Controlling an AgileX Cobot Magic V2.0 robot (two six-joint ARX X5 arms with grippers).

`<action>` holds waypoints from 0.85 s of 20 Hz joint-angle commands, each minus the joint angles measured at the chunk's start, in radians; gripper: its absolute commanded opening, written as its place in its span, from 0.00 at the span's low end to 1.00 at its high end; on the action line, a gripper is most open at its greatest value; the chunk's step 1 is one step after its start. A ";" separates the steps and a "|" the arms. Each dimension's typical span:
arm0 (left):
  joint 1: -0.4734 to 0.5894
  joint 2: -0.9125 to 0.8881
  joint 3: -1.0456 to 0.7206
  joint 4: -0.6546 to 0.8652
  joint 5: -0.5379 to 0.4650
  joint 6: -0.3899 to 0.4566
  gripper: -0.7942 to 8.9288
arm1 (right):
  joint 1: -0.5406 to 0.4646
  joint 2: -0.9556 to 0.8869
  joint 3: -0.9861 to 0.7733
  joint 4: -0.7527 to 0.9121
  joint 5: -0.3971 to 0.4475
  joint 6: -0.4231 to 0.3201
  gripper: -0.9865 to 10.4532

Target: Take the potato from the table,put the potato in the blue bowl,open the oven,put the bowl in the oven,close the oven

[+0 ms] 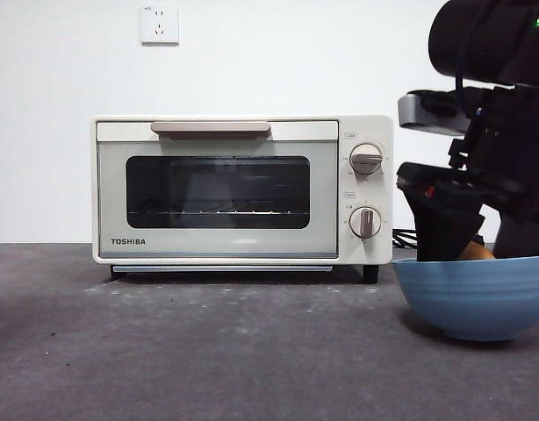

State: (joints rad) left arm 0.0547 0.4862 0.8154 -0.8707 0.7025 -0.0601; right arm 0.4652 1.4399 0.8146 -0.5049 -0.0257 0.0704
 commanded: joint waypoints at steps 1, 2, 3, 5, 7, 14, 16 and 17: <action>-0.003 -0.002 -0.001 0.002 0.004 0.013 0.07 | 0.000 0.015 -0.010 -0.003 0.001 0.005 0.19; -0.003 -0.002 -0.001 0.001 0.004 0.013 0.07 | 0.001 0.015 -0.010 -0.005 0.000 0.011 0.26; -0.003 -0.002 -0.001 0.001 0.004 0.013 0.07 | 0.001 0.014 -0.010 -0.006 -0.002 0.011 0.32; -0.003 -0.002 -0.001 0.002 0.004 0.013 0.07 | 0.001 0.012 -0.010 -0.016 -0.001 0.011 0.38; -0.003 -0.002 -0.001 0.002 0.004 0.013 0.07 | 0.001 0.011 -0.010 -0.023 -0.001 0.011 0.46; -0.003 0.000 -0.001 0.033 0.005 0.010 0.07 | 0.001 -0.099 -0.008 -0.038 0.000 0.011 0.51; -0.004 0.019 -0.001 0.066 0.005 0.004 0.07 | 0.001 -0.179 -0.006 -0.068 0.000 0.011 0.50; -0.006 0.035 -0.001 0.089 0.006 -0.001 0.07 | 0.001 -0.222 -0.006 -0.081 -0.001 0.011 0.50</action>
State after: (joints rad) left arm 0.0505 0.5194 0.8154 -0.7887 0.7025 -0.0631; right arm 0.4652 1.2179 0.8146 -0.5900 -0.0257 0.0742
